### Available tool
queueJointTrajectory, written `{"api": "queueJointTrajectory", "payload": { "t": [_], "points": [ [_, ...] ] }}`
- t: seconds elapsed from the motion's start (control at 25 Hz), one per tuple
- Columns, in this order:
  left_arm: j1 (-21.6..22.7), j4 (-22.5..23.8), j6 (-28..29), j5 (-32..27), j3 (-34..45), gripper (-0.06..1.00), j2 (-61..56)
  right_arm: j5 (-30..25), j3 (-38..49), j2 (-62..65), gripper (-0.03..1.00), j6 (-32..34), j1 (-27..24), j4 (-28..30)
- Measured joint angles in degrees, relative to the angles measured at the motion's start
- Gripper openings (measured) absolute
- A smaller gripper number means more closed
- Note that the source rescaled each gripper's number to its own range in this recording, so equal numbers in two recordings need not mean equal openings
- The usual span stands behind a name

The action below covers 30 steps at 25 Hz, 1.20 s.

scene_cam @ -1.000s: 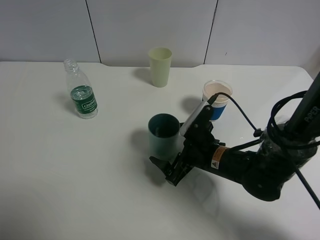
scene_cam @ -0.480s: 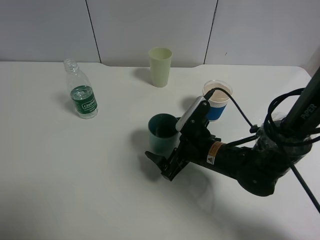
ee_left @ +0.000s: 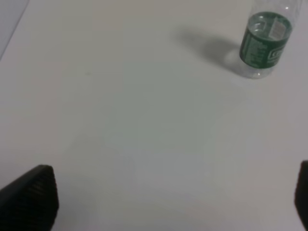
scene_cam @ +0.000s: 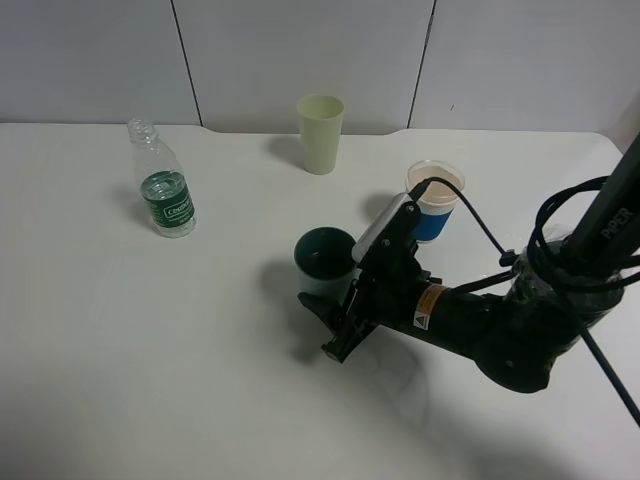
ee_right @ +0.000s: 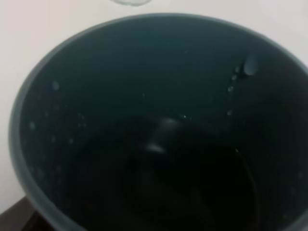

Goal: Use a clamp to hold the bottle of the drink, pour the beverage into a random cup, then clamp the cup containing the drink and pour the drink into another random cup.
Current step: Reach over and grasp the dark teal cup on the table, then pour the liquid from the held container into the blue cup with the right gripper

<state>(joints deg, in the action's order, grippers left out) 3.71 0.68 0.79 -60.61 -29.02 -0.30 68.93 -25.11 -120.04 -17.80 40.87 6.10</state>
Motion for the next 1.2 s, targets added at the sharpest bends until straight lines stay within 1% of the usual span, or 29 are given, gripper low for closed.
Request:
{"api": "queueJointTrajectory", "payload": {
  "t": [0.04,0.12,0.48,0.64,0.72,0.76,0.96,1.04,1.08,1.2],
  "points": [
    [0.0,0.0,0.0,0.0,0.0,1.0,0.0,-0.1,0.0,0.0,0.01,0.8,0.0,0.0],
    [0.0,0.0,0.0,0.0,0.0,1.0,0.0,-0.1,0.0,-0.1,0.01,5.1,0.0,0.0],
    [0.0,0.0,0.0,0.0,0.0,1.0,0.0,-0.3,0.0,-0.1,0.01,6.8,0.0,-0.2],
    [0.0,0.0,0.0,0.0,0.0,1.0,0.0,-1.2,0.0,0.9,0.01,10.0,0.0,-1.3],
    [0.0,0.0,0.0,0.0,0.0,1.0,0.0,-4.4,0.0,6.6,0.01,12.3,0.0,-3.6],
    [0.0,0.0,0.0,0.0,0.0,1.0,0.0,-6.8,0.0,9.5,0.01,12.5,0.0,-4.6],
    [0.0,0.0,0.0,0.0,0.0,1.0,0.0,-14.9,0.1,17.3,0.01,12.5,0.0,-7.6],
    [0.0,0.0,0.0,0.0,0.0,1.0,0.0,-17.4,0.1,20.3,0.01,12.5,0.0,-8.5],
    [0.0,0.0,0.0,0.0,0.0,1.0,0.0,-17.4,0.1,20.3,0.01,12.5,0.0,-8.5],
    [0.0,0.0,0.0,0.0,0.0,1.0,0.0,-21.5,0.2,25.8,0.01,12.3,0.0,-9.9]
  ]
}}
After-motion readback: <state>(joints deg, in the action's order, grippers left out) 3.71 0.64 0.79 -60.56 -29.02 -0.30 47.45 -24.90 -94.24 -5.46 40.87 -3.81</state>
